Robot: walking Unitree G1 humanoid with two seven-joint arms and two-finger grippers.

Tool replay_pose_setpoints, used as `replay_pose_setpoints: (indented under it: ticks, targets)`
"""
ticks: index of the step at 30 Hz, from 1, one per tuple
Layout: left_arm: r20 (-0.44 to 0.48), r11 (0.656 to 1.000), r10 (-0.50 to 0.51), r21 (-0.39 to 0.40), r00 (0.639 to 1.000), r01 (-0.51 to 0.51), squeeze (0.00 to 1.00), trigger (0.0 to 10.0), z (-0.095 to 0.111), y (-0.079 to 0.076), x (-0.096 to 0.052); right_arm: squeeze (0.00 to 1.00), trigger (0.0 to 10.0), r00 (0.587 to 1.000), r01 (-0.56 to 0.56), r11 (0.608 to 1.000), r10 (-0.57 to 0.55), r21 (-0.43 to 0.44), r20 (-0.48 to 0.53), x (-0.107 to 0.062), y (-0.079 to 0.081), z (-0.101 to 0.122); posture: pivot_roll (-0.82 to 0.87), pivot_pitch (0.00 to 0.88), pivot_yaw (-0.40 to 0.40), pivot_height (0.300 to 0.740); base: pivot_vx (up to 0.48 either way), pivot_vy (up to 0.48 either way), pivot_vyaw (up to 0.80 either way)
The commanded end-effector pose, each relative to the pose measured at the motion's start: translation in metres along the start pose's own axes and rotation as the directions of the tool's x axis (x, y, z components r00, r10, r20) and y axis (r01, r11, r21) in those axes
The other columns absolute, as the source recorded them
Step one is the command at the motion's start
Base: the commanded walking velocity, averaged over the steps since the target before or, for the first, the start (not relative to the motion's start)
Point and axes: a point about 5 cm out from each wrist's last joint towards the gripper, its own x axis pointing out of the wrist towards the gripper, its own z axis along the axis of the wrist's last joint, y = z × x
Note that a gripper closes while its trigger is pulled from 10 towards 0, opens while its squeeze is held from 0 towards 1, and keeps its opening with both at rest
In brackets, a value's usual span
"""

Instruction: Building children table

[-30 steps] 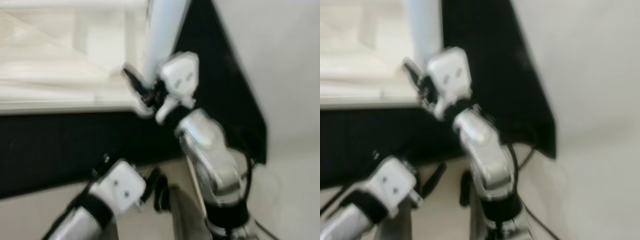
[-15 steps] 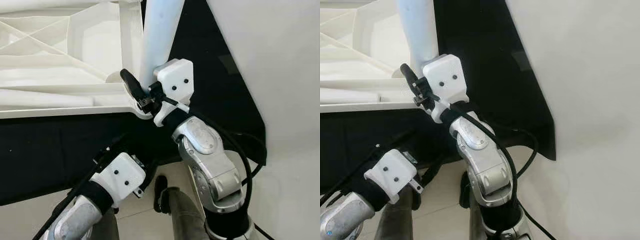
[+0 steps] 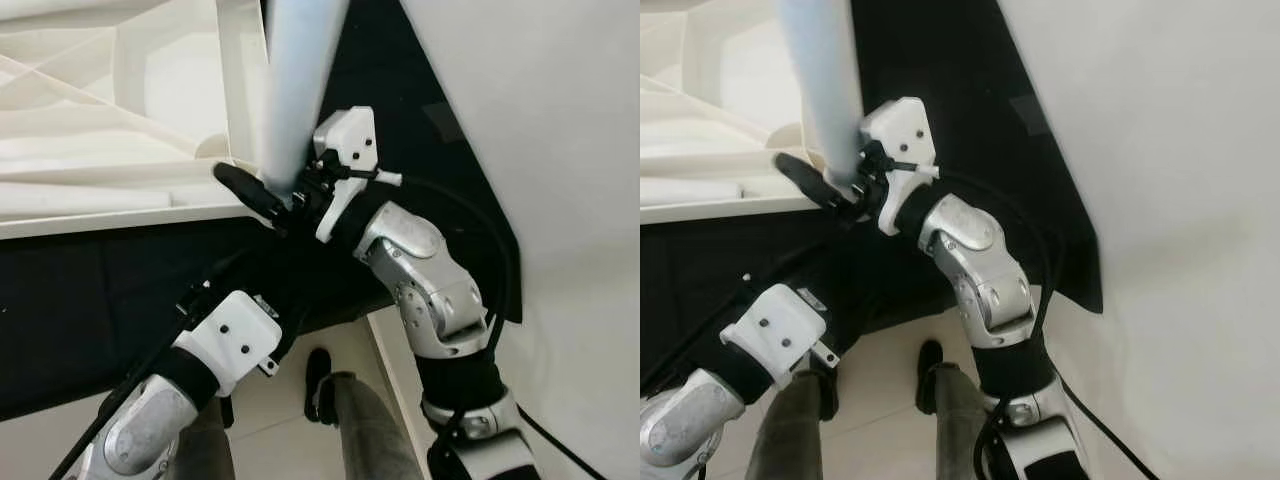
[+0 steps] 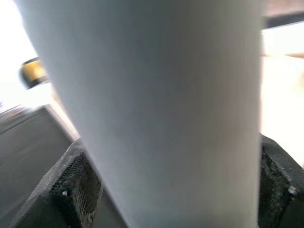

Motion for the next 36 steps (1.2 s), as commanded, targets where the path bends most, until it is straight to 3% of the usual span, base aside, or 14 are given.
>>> replay_pose_setpoints:
  ticks: [1, 4, 6, 10, 11, 12, 13, 21, 29, 32, 33, 34, 35, 36]
  targets:
    - [-0.02, 1.0, -0.012, -0.008, 1.0, 0.012, 0.0, 10.0, -0.004, -0.005, -0.002, 0.0, 10.0, 0.991, -0.132, 0.991, 0.131, 0.01, 0.037, 0.004, 0.007, 0.0, 0.18, 0.394, -0.159, 0.74, 0.0, 0.0, 0.0]
    - [-0.02, 1.0, -0.006, -0.004, 1.0, 0.006, 0.0, 10.0, -0.004, -0.005, -0.003, 0.0, 10.0, 0.952, -0.303, 0.953, 0.304, -0.02, 0.037, 0.005, 0.001, 0.006, 0.19, 0.392, -0.167, 0.74, 0.0, 0.0, 0.0]
    - [-0.02, 1.0, -0.004, -0.004, 1.0, 0.004, 0.0, 10.0, -0.004, -0.005, -0.003, 0.0, 10.0, 0.938, -0.344, 0.939, 0.345, -0.032, 0.035, 0.005, 0.0, 0.008, 0.19, 0.392, -0.167, 0.74, 0.0, 0.0, 0.0]
    - [-0.02, 1.0, 0.001, -0.007, 1.0, -0.001, 0.0, 10.0, -0.003, -0.006, -0.004, 0.0, 9.6, 0.862, -0.506, 0.862, 0.506, -0.021, 0.012, 0.005, -0.005, 0.01, 0.19, 0.398, -0.176, 0.74, 0.0, 0.0, 0.0]
    - [-0.02, 1.0, 0.001, -0.007, 1.0, -0.001, 0.0, 10.0, -0.003, -0.006, -0.004, 0.0, 9.6, 0.862, -0.506, 0.862, 0.506, -0.021, 0.012, 0.005, -0.005, 0.01, 0.19, 0.398, -0.176, 0.74, 0.0, 0.0, 0.0]
    - [-0.021, 1.0, 0.002, -0.007, 1.0, -0.002, 0.0, 10.0, -0.003, -0.006, -0.004, 0.0, 2.2, 0.849, -0.529, 0.848, 0.529, -0.023, 0.003, 0.006, -0.006, 0.01, 0.19, 0.401, -0.179, 0.74, 0.0, 0.0, 0.0]
    - [-0.022, 1.0, 0.004, -0.007, 1.0, -0.004, 0.0, 10.0, -0.003, -0.006, -0.005, 0.0, 0.0, 0.828, -0.561, 0.828, 0.56, -0.028, -0.016, 0.009, -0.008, 0.008, 0.19, 0.401, -0.179, 0.74, 0.0, 0.0, 0.0]
    - [-0.032, 1.0, 0.014, -0.009, 0.999, -0.014, 0.0, 10.0, -0.002, -0.007, -0.008, 0.0, 0.0, 0.774, -0.633, 0.772, 0.629, -0.057, -0.077, 0.018, -0.011, 0.002, 0.21, 0.419, -0.187, 0.74, 0.0, 0.0, 0.0]
    - [-0.033, 1.0, 0.009, -0.013, 0.999, -0.01, 0.0, 10.0, -0.001, -0.009, -0.009, 0.0, 0.0, 0.766, -0.64, 0.767, 0.63, -0.048, -0.128, 0.015, -0.019, -0.006, 0.19, 0.429, -0.192, 0.74, 0.0, 0.0, 0.0]
    - [-0.031, 1.0, 0.002, -0.014, 1.0, -0.002, 0.0, 10.0, -0.001, -0.01, -0.008, 0.0, 0.0, 0.801, -0.588, 0.808, 0.578, -0.03, -0.156, 0.012, -0.025, -0.012, 0.17, 0.429, -0.201, 0.74, 0.0, 0.0, 0.0]
    - [-0.03, 1.0, 0.0, -0.015, 1.0, 0.0, 0.0, 10.0, -0.001, -0.01, -0.008, 0.0, 0.0, 0.843, -0.516, 0.856, 0.505, -0.015, -0.186, 0.009, -0.028, -0.018, 0.16, 0.433, -0.212, 0.74, 0.0, 0.0, 0.0]
    - [-0.029, 1.0, 0.002, -0.015, 1.0, -0.002, 0.0, 10.0, -0.001, -0.01, -0.008, 0.0, 0.0, 0.905, -0.358, 0.933, 0.341, -0.024, -0.253, 0.003, -0.028, -0.032, 0.15, 0.446, -0.236, 0.74, 0.0, 0.0, 0.0]
    - [-0.031, 1.0, 0.007, -0.019, 0.999, -0.008, 0.0, 10.0, 0.0, -0.01, -0.009, 0.0, 0.0, 0.943, -0.116, 0.986, 0.072, -0.118, -0.326, -0.003, -0.03, -0.046, 0.15, 0.449, -0.243, 0.74, 0.0, 0.0, 0.0]
    - [-0.038, 1.0, 0.014, -0.019, 0.999, -0.015, 0.0, 10.0, 0.0, -0.011, -0.011, 0.0, 0.0, 0.871, 0.312, 0.941, -0.339, -0.135, -0.355, -0.02, -0.033, -0.057, 0.16, 0.458, -0.249, 0.74, 0.0, 0.0, 0.0]
